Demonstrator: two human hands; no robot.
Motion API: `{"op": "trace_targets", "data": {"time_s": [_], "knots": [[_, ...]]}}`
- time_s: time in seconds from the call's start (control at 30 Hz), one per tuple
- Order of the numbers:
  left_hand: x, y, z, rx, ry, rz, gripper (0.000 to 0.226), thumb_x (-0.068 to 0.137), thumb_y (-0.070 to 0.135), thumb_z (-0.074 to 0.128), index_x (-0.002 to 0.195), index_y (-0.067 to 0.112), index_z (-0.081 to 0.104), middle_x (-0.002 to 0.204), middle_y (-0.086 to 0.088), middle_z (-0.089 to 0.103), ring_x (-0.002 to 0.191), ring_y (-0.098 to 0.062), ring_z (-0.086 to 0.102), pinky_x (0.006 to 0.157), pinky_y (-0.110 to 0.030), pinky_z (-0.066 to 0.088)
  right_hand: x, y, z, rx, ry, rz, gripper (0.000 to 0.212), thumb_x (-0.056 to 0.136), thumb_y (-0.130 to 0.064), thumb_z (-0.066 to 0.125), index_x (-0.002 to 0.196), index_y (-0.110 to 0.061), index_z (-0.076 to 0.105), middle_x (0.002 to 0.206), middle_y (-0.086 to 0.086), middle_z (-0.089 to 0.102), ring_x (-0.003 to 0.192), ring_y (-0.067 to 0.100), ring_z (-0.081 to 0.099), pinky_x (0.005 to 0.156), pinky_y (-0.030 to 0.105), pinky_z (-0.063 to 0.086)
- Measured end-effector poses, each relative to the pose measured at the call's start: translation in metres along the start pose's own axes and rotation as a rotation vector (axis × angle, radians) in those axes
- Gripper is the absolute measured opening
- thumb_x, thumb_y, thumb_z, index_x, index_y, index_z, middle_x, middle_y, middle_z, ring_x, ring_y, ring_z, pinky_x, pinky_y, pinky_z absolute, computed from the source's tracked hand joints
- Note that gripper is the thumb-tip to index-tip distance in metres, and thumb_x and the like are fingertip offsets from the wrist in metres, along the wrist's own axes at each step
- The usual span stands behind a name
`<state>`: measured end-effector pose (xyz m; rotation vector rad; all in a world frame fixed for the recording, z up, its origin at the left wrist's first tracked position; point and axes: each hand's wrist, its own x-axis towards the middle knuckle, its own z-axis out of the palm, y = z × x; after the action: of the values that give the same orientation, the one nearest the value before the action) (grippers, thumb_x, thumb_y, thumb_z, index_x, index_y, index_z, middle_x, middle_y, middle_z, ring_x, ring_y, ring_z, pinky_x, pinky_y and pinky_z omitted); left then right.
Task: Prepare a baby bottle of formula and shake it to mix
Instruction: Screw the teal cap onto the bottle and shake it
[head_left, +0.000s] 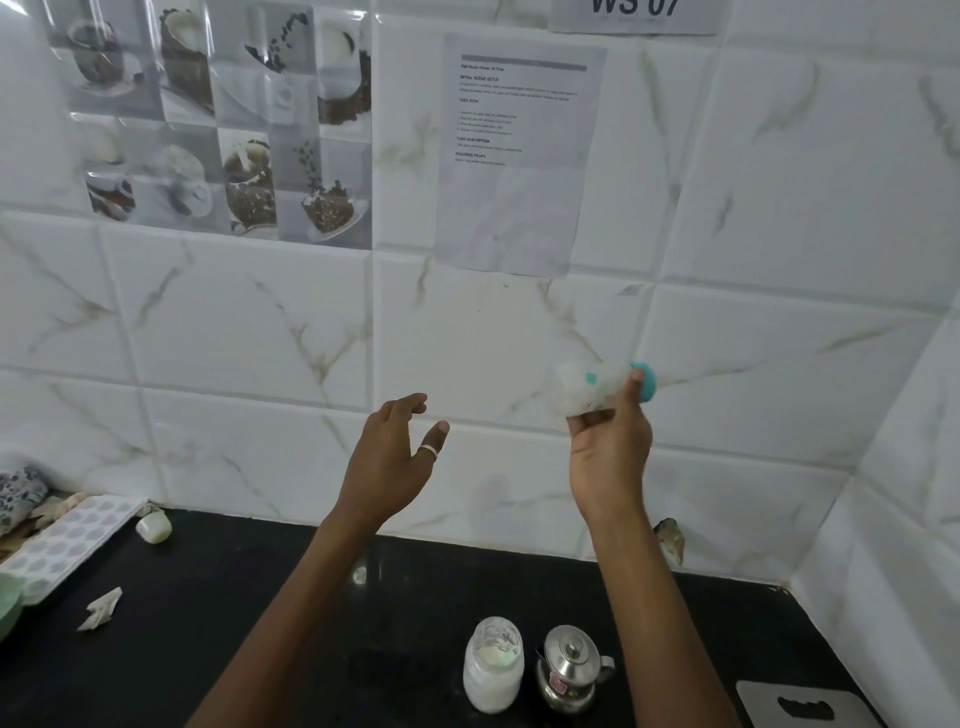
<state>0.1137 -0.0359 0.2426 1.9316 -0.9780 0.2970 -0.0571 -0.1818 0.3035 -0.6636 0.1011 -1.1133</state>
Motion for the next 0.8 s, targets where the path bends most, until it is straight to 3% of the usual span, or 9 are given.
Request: {"op": "trace_targets", "data": {"time_s": [0.1, 0.2, 0.3, 0.4, 0.5, 0.6, 0.63, 0.8], "knots": [[0.001, -0.001, 0.001, 0.002, 0.0, -0.008, 0.053, 0.098, 0.046, 0.055, 0.143, 0.02, 0.046, 0.134, 0.006, 0.057, 0.127, -0.013, 0.05, 0.1, -0.026, 0.039, -0.011, 0.012, 0.001, -0.233, -0.023, 0.073, 0.044, 0.098, -0.039, 0.058, 0.132, -0.011, 0.058, 0.13, 0.015, 0.07, 0.118, 0.03, 0.069, 0.098, 0.042, 0.058], [0.001, 0.003, 0.005, 0.005, -0.005, 0.005, 0.052, 0.097, 0.044, 0.057, 0.142, 0.019, 0.047, 0.134, 0.005, 0.058, 0.127, -0.014, 0.051, 0.099, -0.026, 0.038, -0.024, 0.025, -0.004, -0.511, -0.158, 0.157, 0.064, 0.081, -0.055, 0.072, 0.133, -0.019, 0.059, 0.131, 0.012, 0.069, 0.119, 0.031, 0.068, 0.1, 0.048, 0.056], [0.001, 0.003, 0.005, 0.009, -0.01, 0.008, 0.052, 0.098, 0.045, 0.056, 0.142, 0.02, 0.046, 0.133, 0.006, 0.057, 0.126, -0.013, 0.05, 0.099, -0.026, 0.038, -0.012, 0.013, -0.008, -0.217, -0.061, 0.082, 0.041, 0.098, -0.039, 0.06, 0.13, -0.014, 0.061, 0.126, 0.008, 0.073, 0.119, 0.026, 0.069, 0.095, 0.043, 0.059], [0.0, -0.001, 0.004, 0.013, -0.005, 0.0, 0.052, 0.098, 0.045, 0.056, 0.142, 0.02, 0.046, 0.133, 0.007, 0.057, 0.126, -0.013, 0.05, 0.098, -0.025, 0.037, 0.001, -0.002, -0.004, 0.02, -0.005, -0.001, 0.044, 0.105, -0.036, 0.05, 0.138, -0.008, 0.055, 0.134, 0.013, 0.068, 0.122, 0.026, 0.067, 0.094, 0.036, 0.059], [0.001, 0.0, 0.006, 0.012, -0.008, -0.007, 0.052, 0.098, 0.045, 0.056, 0.142, 0.02, 0.046, 0.134, 0.007, 0.057, 0.127, -0.014, 0.05, 0.098, -0.025, 0.037, -0.008, 0.015, -0.003, -0.245, -0.04, 0.086, 0.049, 0.096, -0.041, 0.06, 0.134, -0.01, 0.058, 0.129, 0.015, 0.07, 0.12, 0.031, 0.068, 0.099, 0.042, 0.057], [0.001, 0.003, 0.011, 0.024, -0.02, 0.004, 0.052, 0.097, 0.044, 0.057, 0.142, 0.02, 0.046, 0.134, 0.005, 0.057, 0.126, -0.015, 0.051, 0.099, -0.025, 0.038, -0.021, 0.03, -0.007, -0.552, -0.199, 0.202, 0.062, 0.08, -0.051, 0.07, 0.131, -0.017, 0.059, 0.129, 0.015, 0.069, 0.121, 0.032, 0.066, 0.102, 0.048, 0.055], [0.001, 0.003, 0.011, 0.025, -0.023, 0.009, 0.052, 0.097, 0.044, 0.057, 0.142, 0.02, 0.046, 0.134, 0.005, 0.057, 0.126, -0.015, 0.051, 0.099, -0.025, 0.038, -0.02, 0.029, -0.007, -0.531, -0.2, 0.184, 0.061, 0.081, -0.049, 0.07, 0.131, -0.016, 0.06, 0.13, 0.016, 0.068, 0.121, 0.033, 0.066, 0.102, 0.049, 0.055], [0.001, -0.003, 0.003, 0.017, -0.012, -0.008, 0.053, 0.098, 0.047, 0.055, 0.143, 0.022, 0.044, 0.135, 0.009, 0.056, 0.127, -0.012, 0.049, 0.1, -0.027, 0.039, 0.009, -0.006, -0.005, 0.048, -0.001, 0.002, 0.051, 0.1, -0.038, 0.056, 0.14, -0.007, 0.053, 0.136, 0.014, 0.066, 0.122, 0.025, 0.067, 0.092, 0.036, 0.06]]}}
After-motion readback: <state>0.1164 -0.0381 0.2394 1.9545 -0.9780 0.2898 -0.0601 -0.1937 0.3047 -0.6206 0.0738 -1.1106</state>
